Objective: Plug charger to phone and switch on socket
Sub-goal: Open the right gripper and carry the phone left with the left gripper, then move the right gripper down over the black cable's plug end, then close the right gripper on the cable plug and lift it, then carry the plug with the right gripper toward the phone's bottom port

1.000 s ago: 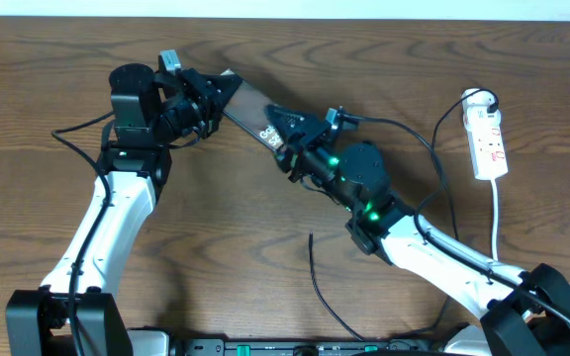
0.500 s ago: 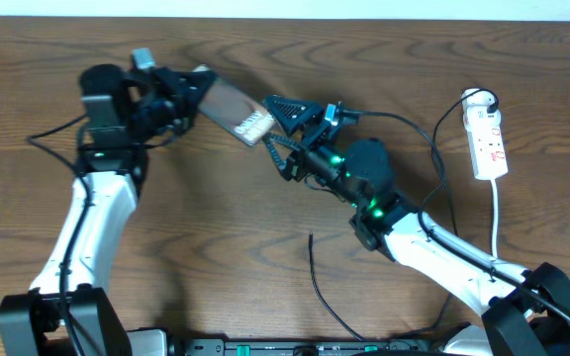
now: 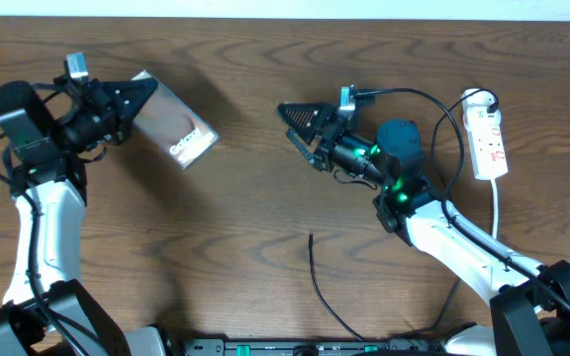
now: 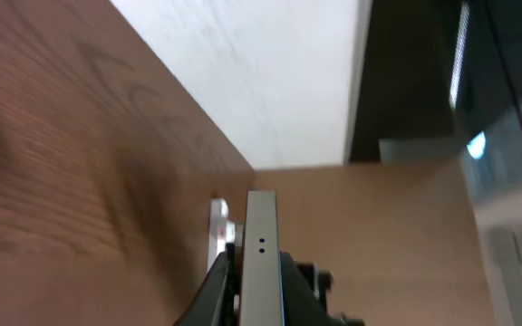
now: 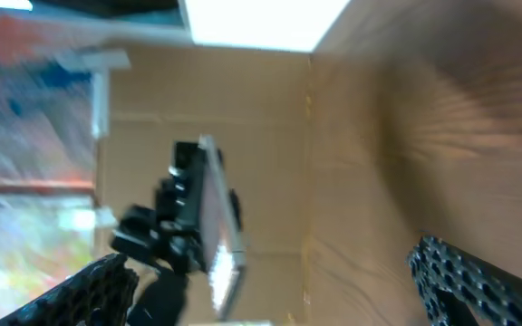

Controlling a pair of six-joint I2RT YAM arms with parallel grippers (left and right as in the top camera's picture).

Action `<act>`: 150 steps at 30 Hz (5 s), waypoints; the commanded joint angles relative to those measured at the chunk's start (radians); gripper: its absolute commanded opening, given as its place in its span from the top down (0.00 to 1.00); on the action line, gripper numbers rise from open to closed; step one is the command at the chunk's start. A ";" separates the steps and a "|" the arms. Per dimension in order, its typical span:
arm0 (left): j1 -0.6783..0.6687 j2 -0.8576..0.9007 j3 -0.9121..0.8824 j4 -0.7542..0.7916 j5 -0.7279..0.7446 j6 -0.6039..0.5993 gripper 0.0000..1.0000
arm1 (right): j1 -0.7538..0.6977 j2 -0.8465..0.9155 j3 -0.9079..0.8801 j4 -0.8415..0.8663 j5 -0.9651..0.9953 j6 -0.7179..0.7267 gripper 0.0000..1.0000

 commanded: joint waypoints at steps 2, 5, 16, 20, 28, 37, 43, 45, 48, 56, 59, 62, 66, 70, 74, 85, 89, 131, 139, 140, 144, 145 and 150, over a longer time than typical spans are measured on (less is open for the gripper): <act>0.034 -0.002 0.006 0.010 0.169 0.063 0.93 | -0.011 -0.007 0.056 -0.135 -0.093 -0.139 0.02; 0.047 -0.002 0.006 0.014 0.189 0.063 0.93 | -0.010 -0.007 0.169 -0.433 -0.110 -0.281 0.01; 0.050 -0.002 0.006 0.066 0.303 0.125 0.92 | 0.114 -0.006 0.426 -1.323 0.206 -0.686 0.01; 0.050 -0.002 0.006 0.066 0.303 0.125 0.93 | 0.214 -0.004 0.411 -1.462 0.338 -0.705 0.01; 0.050 -0.002 0.006 0.066 0.303 0.126 0.92 | 0.375 -0.004 0.406 -1.477 0.432 -0.671 0.01; 0.050 -0.002 0.006 0.066 0.303 0.149 0.92 | 0.360 0.101 0.413 -1.547 0.425 -0.543 0.01; 0.050 -0.001 0.006 0.066 0.300 0.156 0.93 | 0.351 0.241 0.504 -1.681 0.432 -0.543 0.02; 0.050 -0.001 0.006 0.066 0.301 0.156 0.93 | 0.352 0.290 0.533 -1.716 0.438 -0.543 0.04; 0.050 -0.001 0.006 0.066 0.301 0.156 0.92 | 0.351 0.332 0.540 -1.720 0.435 -0.534 0.07; 0.050 -0.001 0.006 0.066 0.301 0.158 0.93 | 0.351 0.390 0.539 -1.718 0.442 -0.498 0.13; 0.050 -0.001 0.006 0.066 0.301 0.160 0.93 | 0.351 0.406 0.539 -1.711 0.444 -0.497 0.13; 0.050 -0.001 0.006 0.066 0.301 0.163 0.93 | 0.351 0.426 0.539 -1.706 0.448 -0.497 0.14; 0.050 -0.001 0.006 0.066 0.301 0.163 0.93 | 0.351 0.455 0.539 -1.707 0.476 -0.482 0.16; 0.050 -0.001 0.006 0.066 0.301 0.163 0.93 | 0.351 0.473 0.539 -1.695 0.481 -0.482 0.21; 0.050 -0.001 0.006 0.066 0.301 0.163 0.93 | 0.351 0.486 0.539 -1.680 0.482 -0.482 0.25; 0.050 -0.001 0.006 0.066 0.301 0.163 0.93 | 0.346 0.489 0.539 -1.670 0.507 -0.478 0.56; 0.050 -0.001 0.006 0.066 0.301 0.163 0.93 | 0.344 0.489 0.539 -1.670 0.507 -0.477 0.65; 0.050 -0.001 -0.012 0.066 0.301 0.163 0.93 | 0.156 0.489 0.539 -1.379 -0.327 -1.085 0.99; 0.050 -0.001 -0.012 0.066 0.301 0.163 0.92 | 0.047 0.489 0.539 -1.221 -0.612 -1.215 0.99; 0.050 -0.001 -0.012 0.066 0.301 0.163 0.92 | 0.042 0.489 0.539 -1.196 -0.690 -1.263 0.99; 0.050 -0.001 -0.012 0.066 0.301 0.163 0.92 | 0.037 0.489 0.539 -1.131 -0.894 -1.426 0.99; 0.050 -0.001 -0.012 0.066 0.301 0.163 0.93 | 0.042 0.489 0.539 -1.124 -0.912 -1.456 0.99; 0.050 -0.001 -0.012 0.066 0.301 0.163 0.93 | 0.072 0.489 0.539 -1.119 -0.951 -1.587 0.99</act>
